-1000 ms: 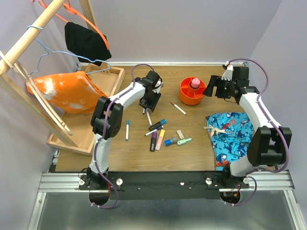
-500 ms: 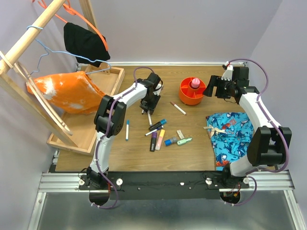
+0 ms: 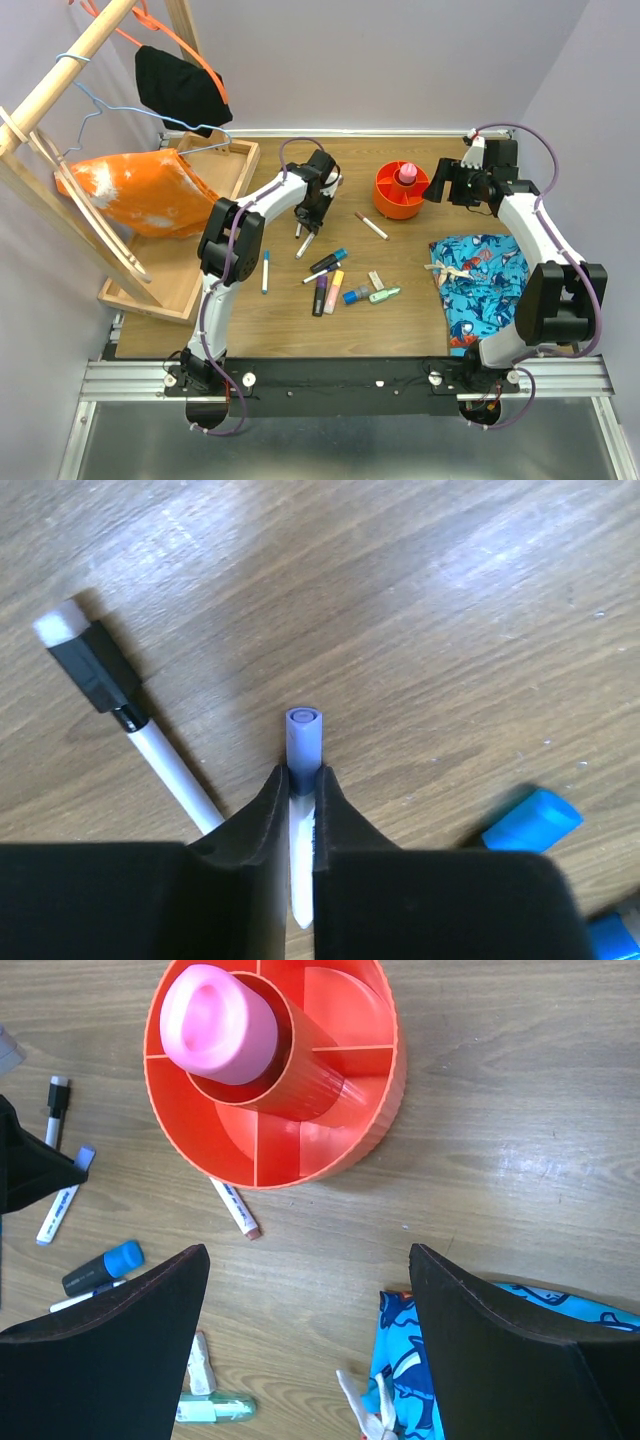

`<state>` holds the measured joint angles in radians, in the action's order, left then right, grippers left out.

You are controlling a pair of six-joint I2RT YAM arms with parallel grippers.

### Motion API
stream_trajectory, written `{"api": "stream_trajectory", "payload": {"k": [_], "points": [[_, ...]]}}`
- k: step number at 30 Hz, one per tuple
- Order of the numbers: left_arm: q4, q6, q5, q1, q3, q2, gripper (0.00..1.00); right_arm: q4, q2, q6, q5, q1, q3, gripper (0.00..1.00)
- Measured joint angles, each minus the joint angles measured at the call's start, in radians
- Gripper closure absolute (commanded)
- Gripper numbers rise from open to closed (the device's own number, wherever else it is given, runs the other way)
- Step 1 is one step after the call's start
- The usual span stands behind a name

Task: Sort the stationery into containers
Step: Pick up the pen from the center of the board, then place the pen in the storage box.

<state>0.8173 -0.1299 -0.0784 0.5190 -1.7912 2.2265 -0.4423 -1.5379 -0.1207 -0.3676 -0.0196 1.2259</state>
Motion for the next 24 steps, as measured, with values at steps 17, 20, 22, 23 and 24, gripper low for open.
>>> {"api": "stream_trajectory", "payload": {"k": [17,20,22,23,24], "points": [[-0.092,0.054,-0.433,0.0,-0.251,-0.069,1.0,-0.015,0.003,0.054,0.031,0.0,0.032,0.12],[-0.28,0.06,-0.51,0.0,-0.238,-0.089,1.0,-0.015,0.005,0.07,0.031,0.0,0.031,0.12],[-0.497,0.057,-0.575,0.0,-0.187,-0.097,1.0,-0.01,0.011,0.079,0.03,0.0,0.026,0.12],[-0.613,0.053,-0.602,0.0,-0.152,-0.099,1.0,-0.001,0.021,0.084,0.03,0.0,0.017,0.11],[-0.732,0.048,-0.631,0.0,-0.116,-0.098,1.0,0.005,0.035,0.092,0.03,0.0,0.006,0.11]]}}
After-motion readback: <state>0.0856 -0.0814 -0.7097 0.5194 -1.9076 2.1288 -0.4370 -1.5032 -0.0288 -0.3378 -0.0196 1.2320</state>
